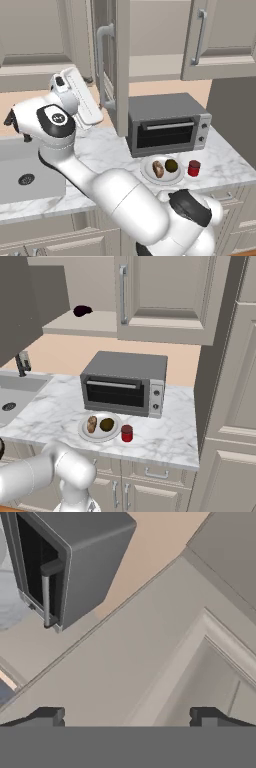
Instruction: Pick the avocado and bread from the counter and place them on the plate. Then pick the jam from the cabinet and place it next to the plate. Lastly close the cabinet door.
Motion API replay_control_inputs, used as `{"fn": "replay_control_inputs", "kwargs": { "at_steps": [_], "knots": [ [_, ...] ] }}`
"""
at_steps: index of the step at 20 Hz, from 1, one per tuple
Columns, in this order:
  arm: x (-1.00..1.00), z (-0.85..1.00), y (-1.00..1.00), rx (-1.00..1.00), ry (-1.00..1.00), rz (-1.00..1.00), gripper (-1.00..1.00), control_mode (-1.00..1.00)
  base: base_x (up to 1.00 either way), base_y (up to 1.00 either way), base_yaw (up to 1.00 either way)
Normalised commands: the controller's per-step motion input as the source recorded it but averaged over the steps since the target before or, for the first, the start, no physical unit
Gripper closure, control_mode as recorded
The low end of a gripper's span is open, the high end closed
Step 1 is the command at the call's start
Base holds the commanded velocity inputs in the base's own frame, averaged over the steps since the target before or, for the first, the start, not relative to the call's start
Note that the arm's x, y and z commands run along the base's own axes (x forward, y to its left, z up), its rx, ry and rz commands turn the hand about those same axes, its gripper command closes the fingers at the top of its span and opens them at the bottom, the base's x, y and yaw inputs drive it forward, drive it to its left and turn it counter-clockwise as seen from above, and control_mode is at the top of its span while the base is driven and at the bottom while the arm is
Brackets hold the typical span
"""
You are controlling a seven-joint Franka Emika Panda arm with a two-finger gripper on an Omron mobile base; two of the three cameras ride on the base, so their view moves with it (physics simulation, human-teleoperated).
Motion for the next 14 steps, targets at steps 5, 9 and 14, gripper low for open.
{"fn": "replay_control_inputs", "kwargs": {
  "at_steps": [5,9,14],
  "knots": [
    [0.01,0.3,-0.49,0.09,0.0,0.0,-1.0,-1.0,0.0,0.0,0.0],
    [0.1,0.28,-0.56,0.11,0.0,0.0,-1.0,-1.0,0.0,0.0,0.0],
    [0.27,0.19,-0.66,0.15,0.0,0.04,-1.0,-1.0,0.0,0.0,0.0]
  ]
}}
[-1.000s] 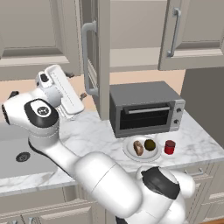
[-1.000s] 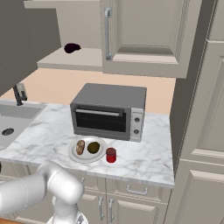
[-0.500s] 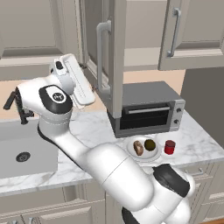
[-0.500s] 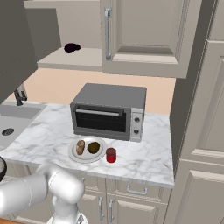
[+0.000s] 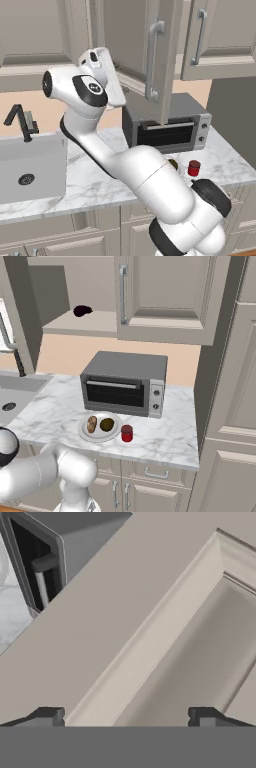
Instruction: Pick the avocado and bread from the counter and place them on the plate. Then pick the jam from the cabinet and place it next to the plate. Lastly close the cabinet door.
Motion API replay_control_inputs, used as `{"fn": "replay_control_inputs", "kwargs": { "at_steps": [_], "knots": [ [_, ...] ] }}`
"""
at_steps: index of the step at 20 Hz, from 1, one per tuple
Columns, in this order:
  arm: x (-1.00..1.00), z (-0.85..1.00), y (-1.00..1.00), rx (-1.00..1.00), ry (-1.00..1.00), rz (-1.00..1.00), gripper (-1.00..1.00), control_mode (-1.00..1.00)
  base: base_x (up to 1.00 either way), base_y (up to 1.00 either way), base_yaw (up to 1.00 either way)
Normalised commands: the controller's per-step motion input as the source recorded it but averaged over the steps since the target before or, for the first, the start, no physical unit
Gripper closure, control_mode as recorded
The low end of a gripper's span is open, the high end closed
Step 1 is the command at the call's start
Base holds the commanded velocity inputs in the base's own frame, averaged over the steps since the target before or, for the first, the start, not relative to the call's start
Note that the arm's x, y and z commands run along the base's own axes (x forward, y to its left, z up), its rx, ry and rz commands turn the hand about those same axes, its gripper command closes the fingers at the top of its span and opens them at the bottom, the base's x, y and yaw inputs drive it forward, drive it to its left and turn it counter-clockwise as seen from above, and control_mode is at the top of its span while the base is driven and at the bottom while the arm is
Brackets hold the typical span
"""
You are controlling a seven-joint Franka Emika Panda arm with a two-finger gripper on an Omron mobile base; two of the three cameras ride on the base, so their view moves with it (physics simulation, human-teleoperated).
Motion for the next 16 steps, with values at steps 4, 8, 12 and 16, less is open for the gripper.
{"fn": "replay_control_inputs", "kwargs": {
  "at_steps": [4,8,12,16],
  "knots": [
    [0.64,0.0,-0.74,0.14,0.0,0.07,-1.0,-1.0,0.0,0.0,0.0],
    [0.93,0.0,-0.69,0.12,0.0,0.11,-1.0,-1.0,0.0,0.0,0.0],
    [0.86,0.0,-0.69,0.11,0.0,0.13,-1.0,-1.0,0.0,0.0,0.0],
    [0.78,-0.04,-0.75,0.1,0.0,0.16,-1.0,-1.0,0.0,0.0,0.0]
  ]
}}
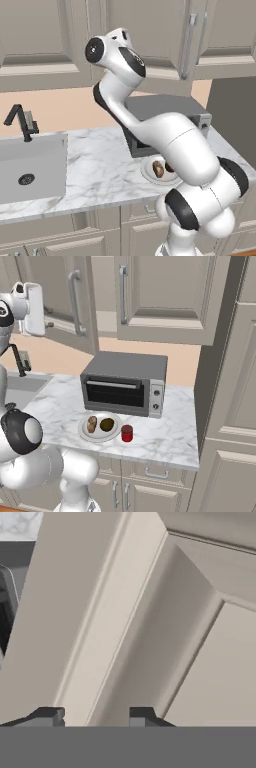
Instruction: Pick the avocado and bread from the counter and place them on the plate. Then pick the jam from the cabinet and place it next to the plate. Lastly close the cabinet door.
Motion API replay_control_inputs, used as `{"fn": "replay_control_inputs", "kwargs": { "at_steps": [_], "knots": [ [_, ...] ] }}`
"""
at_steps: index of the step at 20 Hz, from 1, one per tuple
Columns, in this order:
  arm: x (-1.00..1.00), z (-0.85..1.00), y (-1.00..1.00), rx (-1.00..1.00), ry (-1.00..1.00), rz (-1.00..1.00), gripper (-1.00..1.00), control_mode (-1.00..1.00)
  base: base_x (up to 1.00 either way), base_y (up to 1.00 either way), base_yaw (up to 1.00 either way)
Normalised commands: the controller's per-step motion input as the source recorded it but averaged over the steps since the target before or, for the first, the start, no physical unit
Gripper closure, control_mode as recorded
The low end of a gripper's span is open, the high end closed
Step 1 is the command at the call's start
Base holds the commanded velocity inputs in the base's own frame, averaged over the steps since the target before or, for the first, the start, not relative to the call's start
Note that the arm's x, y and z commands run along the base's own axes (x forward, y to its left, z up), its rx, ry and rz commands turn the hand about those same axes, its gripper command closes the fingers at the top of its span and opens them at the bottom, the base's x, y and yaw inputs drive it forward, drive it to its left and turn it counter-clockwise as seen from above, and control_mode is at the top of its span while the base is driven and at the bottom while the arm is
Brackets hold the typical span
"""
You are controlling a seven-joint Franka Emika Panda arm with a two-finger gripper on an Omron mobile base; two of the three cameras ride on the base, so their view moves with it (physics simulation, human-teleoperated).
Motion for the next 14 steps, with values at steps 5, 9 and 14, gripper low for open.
{"fn": "replay_control_inputs", "kwargs": {
  "at_steps": [5,9,14],
  "knots": [
    [0.85,-0.31,-0.89,0.1,0.0,0.22,-1.0,-1.0,0.0,0.0,0.0],
    [0.97,-0.5,-0.96,0.1,0.0,0.27,-1.0,-1.0,0.0,0.0,0.0],
    [0.99,-0.47,-1.0,0.12,0.0,0.28,-1.0,-1.0,0.0,0.0,0.0]
  ]
}}
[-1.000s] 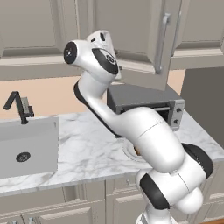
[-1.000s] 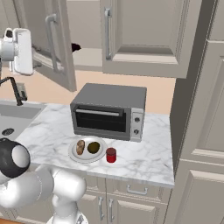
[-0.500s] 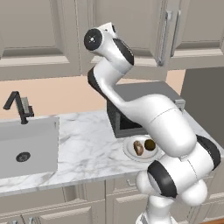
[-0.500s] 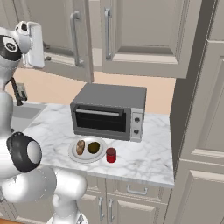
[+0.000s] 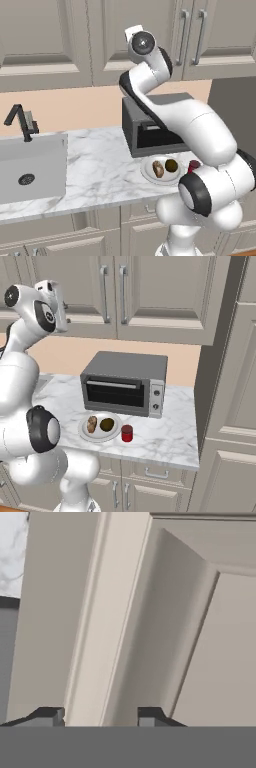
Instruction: Pick the avocado and bread from the counter and place them on the plate. Then pick the jam from the cabinet and place it next to the plate. Lastly close the cabinet door.
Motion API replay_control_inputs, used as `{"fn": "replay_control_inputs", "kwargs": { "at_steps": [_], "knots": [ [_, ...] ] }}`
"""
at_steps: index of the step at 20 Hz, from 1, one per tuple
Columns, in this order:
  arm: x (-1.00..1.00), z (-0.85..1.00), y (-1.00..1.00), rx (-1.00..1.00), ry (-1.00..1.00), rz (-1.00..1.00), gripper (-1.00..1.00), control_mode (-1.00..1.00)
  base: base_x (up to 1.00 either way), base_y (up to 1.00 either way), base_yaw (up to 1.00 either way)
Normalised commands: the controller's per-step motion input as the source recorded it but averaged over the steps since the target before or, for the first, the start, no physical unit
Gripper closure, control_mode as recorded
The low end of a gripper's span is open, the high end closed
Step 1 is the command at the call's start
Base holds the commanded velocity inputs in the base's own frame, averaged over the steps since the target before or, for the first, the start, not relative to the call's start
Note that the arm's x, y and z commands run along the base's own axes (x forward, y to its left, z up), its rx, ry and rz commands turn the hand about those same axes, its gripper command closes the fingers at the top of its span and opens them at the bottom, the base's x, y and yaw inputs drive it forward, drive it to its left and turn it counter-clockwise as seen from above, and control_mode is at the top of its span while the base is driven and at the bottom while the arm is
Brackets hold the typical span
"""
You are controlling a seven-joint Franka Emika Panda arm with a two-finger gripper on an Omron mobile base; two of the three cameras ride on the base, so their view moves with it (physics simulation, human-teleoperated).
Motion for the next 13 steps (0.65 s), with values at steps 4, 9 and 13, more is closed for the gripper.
{"fn": "replay_control_inputs", "kwargs": {
  "at_steps": [4,9,13],
  "knots": [
    [0.83,-0.37,-1.0,0.14,0.0,0.29,-1.0,-1.0,0.0,0.0,0.0],
    [0.77,-0.43,-1.0,0.14,0.0,0.29,-1.0,-1.0,0.0,0.0,0.0],
    [0.84,-0.53,-1.0,0.13,0.0,0.28,-1.0,-1.0,0.0,0.0,0.0]
  ]
}}
